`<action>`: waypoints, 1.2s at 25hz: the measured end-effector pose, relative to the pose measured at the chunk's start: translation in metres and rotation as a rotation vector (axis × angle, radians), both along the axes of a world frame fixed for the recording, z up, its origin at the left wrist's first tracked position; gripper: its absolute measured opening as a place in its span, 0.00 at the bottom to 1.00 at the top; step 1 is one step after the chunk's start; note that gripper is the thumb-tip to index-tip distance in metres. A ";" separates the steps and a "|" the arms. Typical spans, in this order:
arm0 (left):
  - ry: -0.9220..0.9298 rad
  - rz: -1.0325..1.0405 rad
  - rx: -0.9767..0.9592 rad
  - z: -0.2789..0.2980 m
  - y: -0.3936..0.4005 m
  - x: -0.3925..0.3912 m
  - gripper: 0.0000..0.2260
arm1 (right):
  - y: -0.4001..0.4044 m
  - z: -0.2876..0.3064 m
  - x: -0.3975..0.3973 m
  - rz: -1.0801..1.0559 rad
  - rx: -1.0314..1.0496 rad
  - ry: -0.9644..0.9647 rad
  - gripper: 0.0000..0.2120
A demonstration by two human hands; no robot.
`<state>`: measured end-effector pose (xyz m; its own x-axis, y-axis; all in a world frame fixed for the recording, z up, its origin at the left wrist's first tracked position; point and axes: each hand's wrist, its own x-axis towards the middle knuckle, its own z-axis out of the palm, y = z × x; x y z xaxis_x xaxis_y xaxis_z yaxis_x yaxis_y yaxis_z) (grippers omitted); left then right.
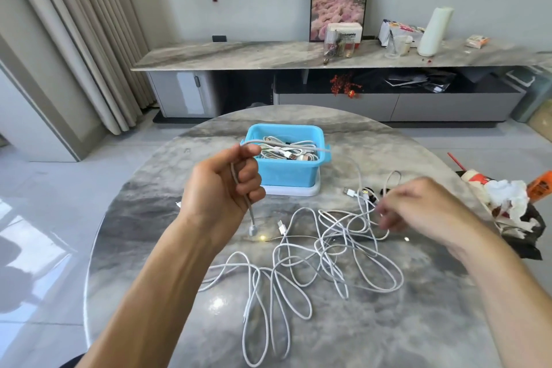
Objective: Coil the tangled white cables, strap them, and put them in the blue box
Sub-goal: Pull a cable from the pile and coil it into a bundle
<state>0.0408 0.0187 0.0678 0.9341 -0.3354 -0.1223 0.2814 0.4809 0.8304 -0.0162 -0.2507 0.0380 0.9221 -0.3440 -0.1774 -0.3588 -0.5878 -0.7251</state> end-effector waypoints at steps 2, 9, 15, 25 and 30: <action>-0.056 -0.007 0.089 -0.001 0.000 0.000 0.12 | 0.008 0.004 -0.005 0.079 -0.179 -0.086 0.06; -0.353 -0.127 0.500 -0.009 -0.027 -0.025 0.21 | 0.078 0.002 -0.008 0.516 0.361 -0.327 0.10; -0.400 0.024 0.537 -0.021 -0.040 -0.035 0.22 | 0.094 0.001 -0.009 0.240 0.884 -0.272 0.11; -0.530 -0.147 0.740 -0.031 -0.037 -0.031 0.17 | 0.062 0.007 -0.001 0.026 0.889 -0.361 0.13; -0.480 -0.280 0.595 -0.022 -0.037 -0.037 0.18 | 0.050 0.007 -0.003 0.397 1.349 -0.251 0.29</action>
<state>0.0041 -0.0186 0.0458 0.8209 -0.5697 0.0384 -0.1254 -0.1143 0.9855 -0.0192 -0.2010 0.0453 0.9709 0.2381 0.0238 -0.1177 0.5619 -0.8188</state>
